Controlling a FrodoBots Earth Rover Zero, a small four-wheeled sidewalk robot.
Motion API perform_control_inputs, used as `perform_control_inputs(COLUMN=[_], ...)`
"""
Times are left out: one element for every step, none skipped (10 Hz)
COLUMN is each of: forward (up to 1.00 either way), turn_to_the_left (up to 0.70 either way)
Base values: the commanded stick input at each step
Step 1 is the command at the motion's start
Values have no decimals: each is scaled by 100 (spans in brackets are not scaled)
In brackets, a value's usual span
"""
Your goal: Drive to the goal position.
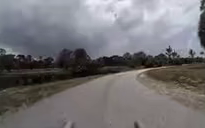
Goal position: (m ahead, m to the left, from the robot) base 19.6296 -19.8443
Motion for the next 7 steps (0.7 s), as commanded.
perform_control_inputs(forward=[85, 85, 85, 85, 85, 85, 85], turn_to_the_left=[0, 0, 0, 0, 0, 0, 0])
